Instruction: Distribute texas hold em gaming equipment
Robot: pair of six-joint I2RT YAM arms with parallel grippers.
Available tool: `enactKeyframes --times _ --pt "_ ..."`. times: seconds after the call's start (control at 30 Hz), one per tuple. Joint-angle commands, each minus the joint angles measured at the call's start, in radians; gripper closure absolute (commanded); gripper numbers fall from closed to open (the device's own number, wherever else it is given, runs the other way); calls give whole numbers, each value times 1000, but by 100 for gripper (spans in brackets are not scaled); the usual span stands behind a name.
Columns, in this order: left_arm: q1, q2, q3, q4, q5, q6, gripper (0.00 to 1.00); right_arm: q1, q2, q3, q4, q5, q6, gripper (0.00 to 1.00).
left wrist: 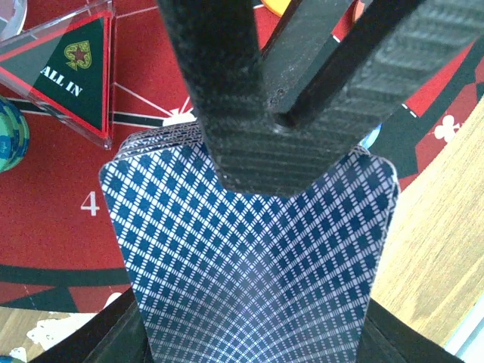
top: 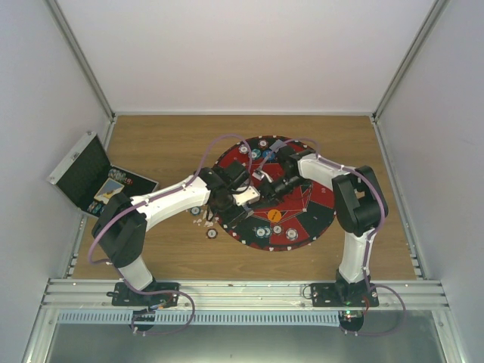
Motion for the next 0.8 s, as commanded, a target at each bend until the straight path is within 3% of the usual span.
enactKeyframes --times 0.0,0.77 --pt "-3 -35 3 23 2 10 46 16 -4 25 -7 -18 -9 68" --pt "-4 -40 6 23 3 11 44 31 37 33 -25 91 -19 63"
